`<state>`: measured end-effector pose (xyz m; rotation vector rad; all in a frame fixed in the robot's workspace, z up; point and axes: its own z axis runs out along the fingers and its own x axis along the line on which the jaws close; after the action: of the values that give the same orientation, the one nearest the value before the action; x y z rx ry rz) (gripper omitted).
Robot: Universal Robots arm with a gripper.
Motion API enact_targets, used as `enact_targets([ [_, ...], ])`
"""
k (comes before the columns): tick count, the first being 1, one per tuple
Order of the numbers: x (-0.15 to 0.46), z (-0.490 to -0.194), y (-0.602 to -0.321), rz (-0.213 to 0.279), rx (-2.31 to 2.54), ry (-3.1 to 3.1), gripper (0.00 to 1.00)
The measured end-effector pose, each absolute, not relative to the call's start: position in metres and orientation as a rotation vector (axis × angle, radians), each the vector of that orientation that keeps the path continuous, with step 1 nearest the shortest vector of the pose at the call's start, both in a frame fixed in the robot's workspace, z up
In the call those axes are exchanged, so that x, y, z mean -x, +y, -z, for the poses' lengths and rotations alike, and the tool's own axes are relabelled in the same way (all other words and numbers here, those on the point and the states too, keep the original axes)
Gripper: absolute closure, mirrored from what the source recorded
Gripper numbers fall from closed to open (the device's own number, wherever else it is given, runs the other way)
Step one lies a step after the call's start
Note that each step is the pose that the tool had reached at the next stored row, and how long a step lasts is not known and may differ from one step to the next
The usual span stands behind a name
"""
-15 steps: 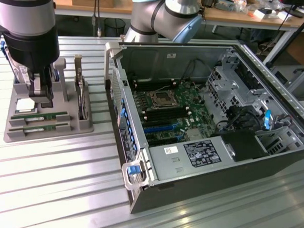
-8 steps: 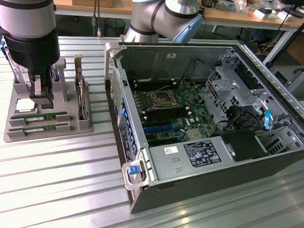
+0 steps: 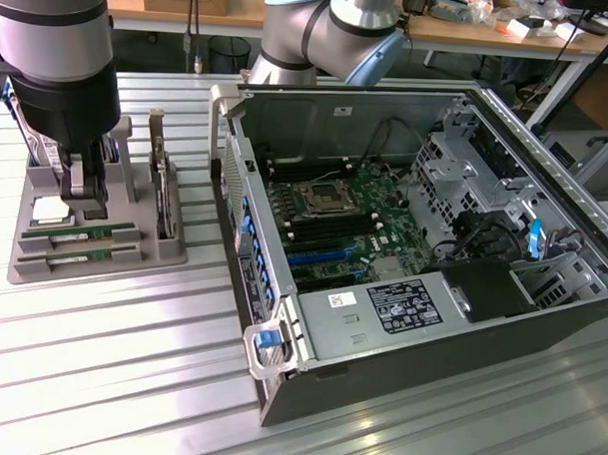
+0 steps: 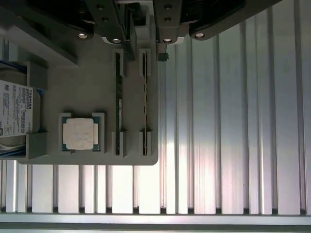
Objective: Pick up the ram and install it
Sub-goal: 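Pick up the ram and move it above insertion slot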
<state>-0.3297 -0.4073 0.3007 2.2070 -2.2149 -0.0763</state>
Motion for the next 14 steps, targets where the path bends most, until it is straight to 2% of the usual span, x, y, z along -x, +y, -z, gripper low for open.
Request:
enact_targets([
  [14,0.3297,-0.2933,-0.4073,0.076,-2.21,-2.212,0.7],
])
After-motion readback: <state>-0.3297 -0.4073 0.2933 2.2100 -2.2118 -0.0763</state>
